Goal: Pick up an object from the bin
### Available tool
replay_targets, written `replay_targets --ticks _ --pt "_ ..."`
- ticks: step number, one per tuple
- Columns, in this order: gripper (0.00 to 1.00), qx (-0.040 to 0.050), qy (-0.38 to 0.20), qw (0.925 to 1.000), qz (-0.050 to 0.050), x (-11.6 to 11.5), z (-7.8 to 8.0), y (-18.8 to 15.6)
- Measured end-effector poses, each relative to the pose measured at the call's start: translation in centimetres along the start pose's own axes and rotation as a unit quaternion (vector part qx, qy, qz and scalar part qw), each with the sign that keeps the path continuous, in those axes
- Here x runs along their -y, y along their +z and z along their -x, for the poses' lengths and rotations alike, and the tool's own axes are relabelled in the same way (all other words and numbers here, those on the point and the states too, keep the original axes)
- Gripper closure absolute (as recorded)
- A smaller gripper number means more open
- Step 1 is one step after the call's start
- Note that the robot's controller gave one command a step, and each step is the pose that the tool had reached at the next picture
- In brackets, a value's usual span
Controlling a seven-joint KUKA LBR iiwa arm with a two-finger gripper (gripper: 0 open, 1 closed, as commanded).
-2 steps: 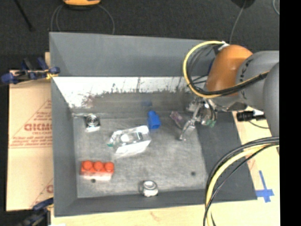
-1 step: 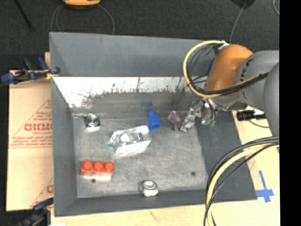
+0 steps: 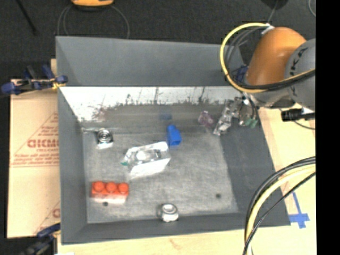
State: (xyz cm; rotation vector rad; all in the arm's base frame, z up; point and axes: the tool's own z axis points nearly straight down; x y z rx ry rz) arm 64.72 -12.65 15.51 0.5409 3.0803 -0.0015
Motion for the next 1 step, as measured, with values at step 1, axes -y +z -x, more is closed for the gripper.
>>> replay_targets --ticks 1 --pt "1.0 -0.0033 -0.001 1.0 -0.001 0.09 0.2 -0.49"
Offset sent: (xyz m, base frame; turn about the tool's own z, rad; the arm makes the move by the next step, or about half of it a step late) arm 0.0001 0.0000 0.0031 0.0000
